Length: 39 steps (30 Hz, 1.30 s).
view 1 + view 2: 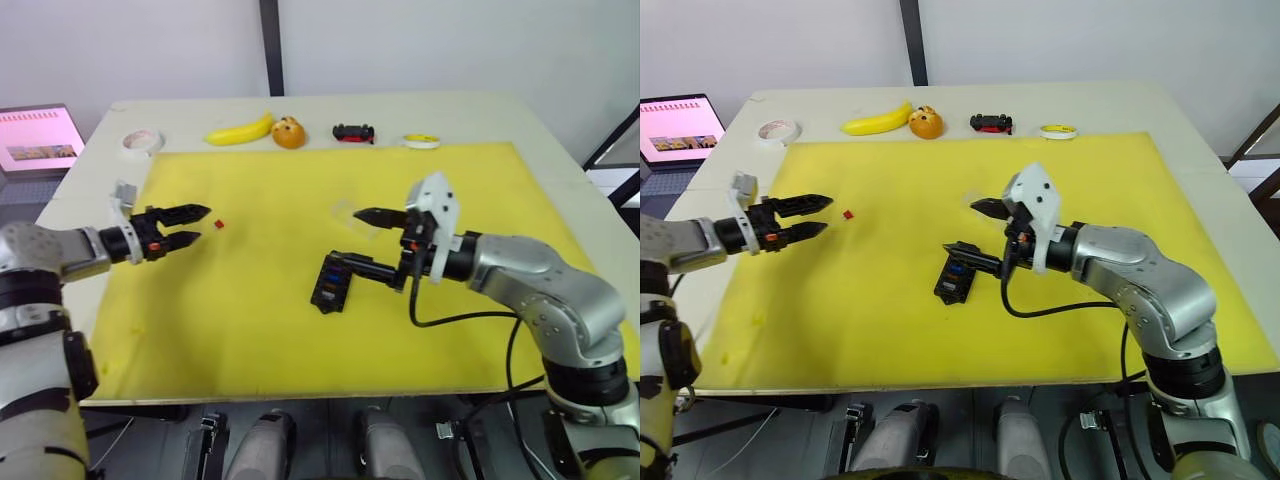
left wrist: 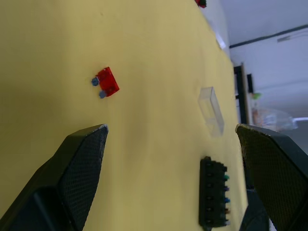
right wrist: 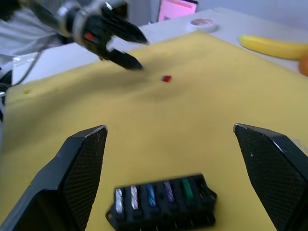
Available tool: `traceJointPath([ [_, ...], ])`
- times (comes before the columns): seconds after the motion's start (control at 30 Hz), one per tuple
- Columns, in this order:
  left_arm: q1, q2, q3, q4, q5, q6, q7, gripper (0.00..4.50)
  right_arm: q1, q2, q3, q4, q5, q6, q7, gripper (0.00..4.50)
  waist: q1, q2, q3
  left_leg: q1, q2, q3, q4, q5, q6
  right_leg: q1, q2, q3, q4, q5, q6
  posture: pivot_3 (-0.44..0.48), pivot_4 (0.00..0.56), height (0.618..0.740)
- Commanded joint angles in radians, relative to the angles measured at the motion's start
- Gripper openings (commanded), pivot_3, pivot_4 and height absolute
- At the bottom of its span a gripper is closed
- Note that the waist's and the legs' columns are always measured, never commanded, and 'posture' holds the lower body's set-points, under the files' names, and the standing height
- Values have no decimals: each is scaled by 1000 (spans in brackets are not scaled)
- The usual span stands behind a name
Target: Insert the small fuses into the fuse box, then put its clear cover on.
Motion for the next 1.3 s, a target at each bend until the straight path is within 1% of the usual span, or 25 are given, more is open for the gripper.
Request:
traceJointPath([
  [0.03,-36,-2,21,41,30,-46,-30,4500,-32,22,24,-22,-25,-17,-26,4451,-1,0,0,0,0,0,0,0,0,0,0,0,0,0,0,0,150,740],
  [0.17,-57,-21,68,143,50,-107,-6,4500,-61,52,55,-10,-50,-16,-50,4451,-2,0,0,0,0,0,0,0,0,-1,0,0,1,0,0,0,150,740],
  [0.27,-66,-24,74,175,64,-113,-26,4500,-69,61,68,-7,-62,-17,-55,4451,-2,0,0,0,0,0,0,0,0,-1,0,0,1,0,0,0,150,740],
  [0.33,-66,-31,71,177,68,-114,-50,4500,-72,67,75,-3,-72,-21,-56,4451,-2,0,0,0,0,0,0,0,0,-1,0,0,1,0,0,0,150,740],
  [0.43,-68,-54,87,206,82,-154,-27,4500,-88,84,84,15,-93,-28,-63,4451,-1,0,0,0,0,0,0,0,0,-1,0,0,1,0,0,0,150,740],
  [0.6,-75,-75,113,224,95,-178,-27,4500,-100,89,85,30,-107,-31,-57,4451,2,0,0,0,0,0,0,0,0,-1,0,0,1,0,0,0,150,740],
  [1.0,-87,-152,148,261,132,-259,40,4500,-120,75,76,49,-123,-26,-43,4451,7,0,-1,0,-1,-1,1,1,-1,1,0,-1,2,0,0,0,150,740],
  [1.3,-95,-180,177,292,148,-287,81,4500,-109,52,57,36,-118,-16,-46,4451,8,0,-2,1,-2,-2,1,1,-1,2,-1,-1,2,0,0,0,150,740],
])
